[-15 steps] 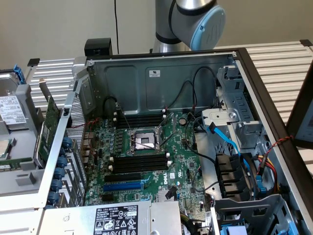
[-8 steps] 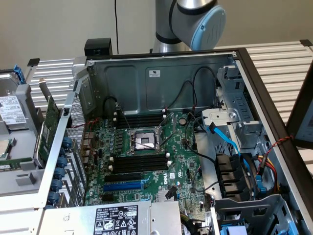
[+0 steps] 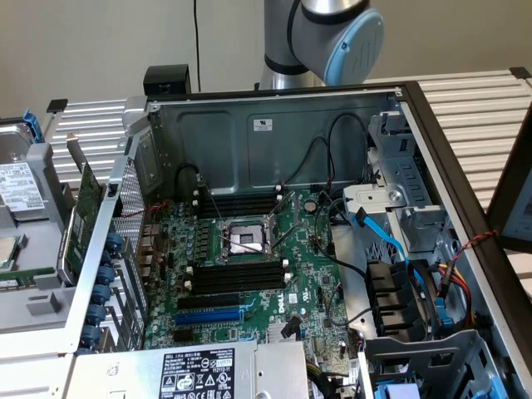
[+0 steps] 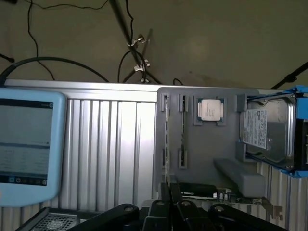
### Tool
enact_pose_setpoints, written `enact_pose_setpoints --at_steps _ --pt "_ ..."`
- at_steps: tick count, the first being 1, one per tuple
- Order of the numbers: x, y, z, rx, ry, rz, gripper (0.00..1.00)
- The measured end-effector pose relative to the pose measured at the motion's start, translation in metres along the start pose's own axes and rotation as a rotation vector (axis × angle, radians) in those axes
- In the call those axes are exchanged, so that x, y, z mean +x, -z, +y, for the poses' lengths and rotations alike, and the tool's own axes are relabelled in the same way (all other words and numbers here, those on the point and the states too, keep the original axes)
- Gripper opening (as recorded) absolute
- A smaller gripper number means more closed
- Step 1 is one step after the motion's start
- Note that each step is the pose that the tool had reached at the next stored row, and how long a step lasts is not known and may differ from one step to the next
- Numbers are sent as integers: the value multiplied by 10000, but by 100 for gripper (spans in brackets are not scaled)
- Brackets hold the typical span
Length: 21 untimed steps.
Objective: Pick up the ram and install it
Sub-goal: 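Pick up the ram and move it above insertion slot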
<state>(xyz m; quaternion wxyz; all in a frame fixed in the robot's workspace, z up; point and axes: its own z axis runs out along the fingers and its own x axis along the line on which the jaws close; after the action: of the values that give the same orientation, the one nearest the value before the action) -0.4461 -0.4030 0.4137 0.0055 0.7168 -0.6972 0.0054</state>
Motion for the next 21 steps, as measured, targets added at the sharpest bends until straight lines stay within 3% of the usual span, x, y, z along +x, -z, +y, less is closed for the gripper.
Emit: enact_pose_setpoints --at_steps 4,8,14,21 --pt "41 95 -108 4 0 -19 12" --pt "69 213 -262 0 0 -19 12" --pt "96 292 -529 -1 1 -31 12" --pt "194 608 -746 3 6 -108 12"
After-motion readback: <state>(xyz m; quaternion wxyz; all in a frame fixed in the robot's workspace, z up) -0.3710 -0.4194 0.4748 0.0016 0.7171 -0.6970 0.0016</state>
